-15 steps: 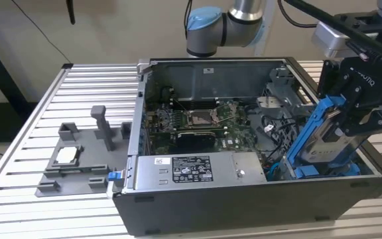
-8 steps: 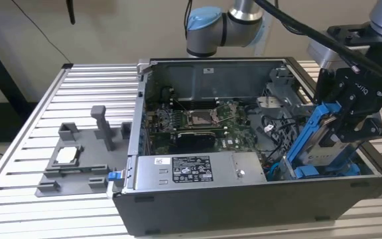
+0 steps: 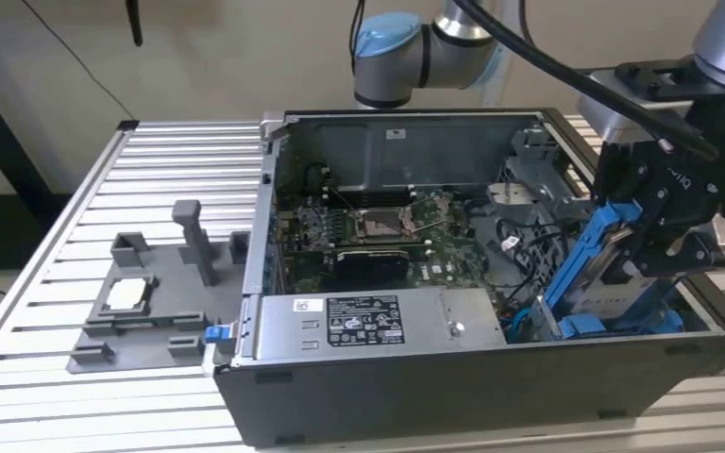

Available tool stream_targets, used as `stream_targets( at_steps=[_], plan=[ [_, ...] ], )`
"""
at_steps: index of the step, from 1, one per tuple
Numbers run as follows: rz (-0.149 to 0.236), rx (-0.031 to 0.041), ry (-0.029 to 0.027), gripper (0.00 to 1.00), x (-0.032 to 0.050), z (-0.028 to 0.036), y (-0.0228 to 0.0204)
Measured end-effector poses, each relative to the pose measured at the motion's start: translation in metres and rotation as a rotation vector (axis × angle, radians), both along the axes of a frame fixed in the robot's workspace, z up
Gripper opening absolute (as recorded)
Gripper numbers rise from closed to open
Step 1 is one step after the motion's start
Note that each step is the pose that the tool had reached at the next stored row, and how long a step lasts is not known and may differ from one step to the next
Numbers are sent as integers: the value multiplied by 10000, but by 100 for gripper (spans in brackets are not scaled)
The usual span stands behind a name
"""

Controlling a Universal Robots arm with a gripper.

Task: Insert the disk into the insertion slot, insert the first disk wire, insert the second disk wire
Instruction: 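Insert the disk into the insertion slot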

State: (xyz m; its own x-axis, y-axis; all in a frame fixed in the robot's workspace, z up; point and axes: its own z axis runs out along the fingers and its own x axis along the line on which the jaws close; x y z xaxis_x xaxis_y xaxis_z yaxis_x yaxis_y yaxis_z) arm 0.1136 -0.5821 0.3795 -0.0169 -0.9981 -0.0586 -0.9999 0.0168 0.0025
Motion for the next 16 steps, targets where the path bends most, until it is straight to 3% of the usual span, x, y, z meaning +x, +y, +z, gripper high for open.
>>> stream_targets(
  at_steps=[7,10,11,16],
  plan=[
    [0,1,0,32,0,-6,0],
    [-1,2,0,34,0,-1,-1],
    [-1,3,0,40,0,2,-1],
    [1,9,-9,40,0,26,0]
  ],
)
